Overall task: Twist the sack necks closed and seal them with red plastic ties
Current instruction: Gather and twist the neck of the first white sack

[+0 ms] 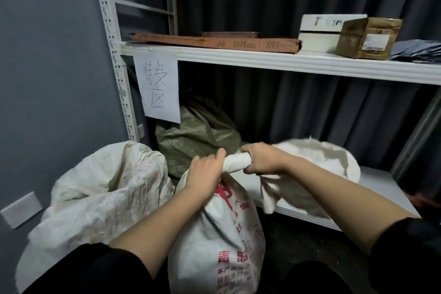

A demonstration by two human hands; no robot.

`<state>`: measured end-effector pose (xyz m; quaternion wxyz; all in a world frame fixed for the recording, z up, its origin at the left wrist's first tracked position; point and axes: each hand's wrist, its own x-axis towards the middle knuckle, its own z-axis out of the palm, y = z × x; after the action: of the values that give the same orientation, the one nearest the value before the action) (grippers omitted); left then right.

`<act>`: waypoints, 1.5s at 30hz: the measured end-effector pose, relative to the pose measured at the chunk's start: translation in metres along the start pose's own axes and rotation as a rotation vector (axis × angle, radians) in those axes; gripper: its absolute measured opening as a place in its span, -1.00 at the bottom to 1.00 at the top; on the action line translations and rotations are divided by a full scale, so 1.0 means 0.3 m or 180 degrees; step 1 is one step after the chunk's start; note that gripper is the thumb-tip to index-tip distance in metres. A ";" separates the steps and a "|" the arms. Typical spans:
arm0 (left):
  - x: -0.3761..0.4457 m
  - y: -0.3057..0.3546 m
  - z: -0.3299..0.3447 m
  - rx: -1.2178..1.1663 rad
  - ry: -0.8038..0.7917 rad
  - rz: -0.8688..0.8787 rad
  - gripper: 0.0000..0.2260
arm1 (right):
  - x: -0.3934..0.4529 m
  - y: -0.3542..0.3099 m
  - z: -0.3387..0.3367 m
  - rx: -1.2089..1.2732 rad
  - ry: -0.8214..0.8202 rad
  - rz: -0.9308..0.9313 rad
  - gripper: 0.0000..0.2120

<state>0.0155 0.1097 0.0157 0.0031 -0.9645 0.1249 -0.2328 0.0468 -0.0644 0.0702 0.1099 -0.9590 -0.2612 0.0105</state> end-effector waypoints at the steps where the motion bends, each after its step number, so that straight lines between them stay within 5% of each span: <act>1: -0.004 -0.002 0.006 0.0112 0.0141 0.0155 -0.65 | -0.007 0.003 0.016 0.0481 -0.0151 0.0106 -0.79; 4: -0.015 -0.011 0.030 0.0238 0.0223 0.0446 -0.48 | -0.019 0.015 0.049 0.1431 -0.0484 0.0305 -0.68; 8: -0.016 0.012 0.016 -0.0420 -0.0097 0.0122 -0.59 | -0.020 0.022 0.052 0.1871 -0.0481 0.0436 -0.57; 11: -0.003 0.035 -0.008 -0.0968 -0.0308 0.0227 -0.41 | -0.018 0.017 0.045 0.1977 -0.0492 0.0422 -0.46; 16: 0.033 0.063 -0.039 -0.0202 -0.0285 0.0547 -0.42 | -0.010 -0.006 0.012 0.1552 -0.0666 0.0281 -0.17; 22: 0.028 0.101 -0.051 0.0157 -0.0300 0.0284 -0.46 | -0.016 -0.016 -0.020 0.0621 -0.0628 0.0171 -0.11; 25: 0.050 0.103 -0.051 -0.0052 -0.0457 -0.0095 -0.55 | -0.043 -0.032 -0.035 -0.0468 0.0102 0.0005 -0.24; 28: 0.075 0.089 -0.043 -0.0469 -0.0618 -0.0630 -0.65 | -0.078 -0.063 0.010 -0.1311 0.1654 -0.0646 -0.47; 30: 0.092 0.084 -0.042 -0.0760 -0.0817 -0.0900 -0.67 | -0.108 -0.073 0.066 -0.1451 0.2038 -0.1107 -0.52; 34: 0.115 0.050 -0.030 -0.1374 -0.1283 -0.1297 -0.68 | -0.154 -0.020 0.183 -0.2175 0.2076 -0.1243 -0.45; 40: 0.074 0.037 -0.029 -0.4128 -0.1584 -0.1410 -0.65 | -0.124 0.094 0.151 -0.2709 0.1806 -0.0716 -0.14; 45: 0.052 0.042 -0.034 -0.4321 -0.1939 -0.0841 -0.54 | -0.065 0.098 0.092 -0.2481 0.1883 -0.1028 -0.06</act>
<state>0.0214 0.0943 0.0308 -0.5852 -0.7833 0.1179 0.1736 0.0426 -0.0931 0.0362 -0.1862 -0.8381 -0.3482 -0.3764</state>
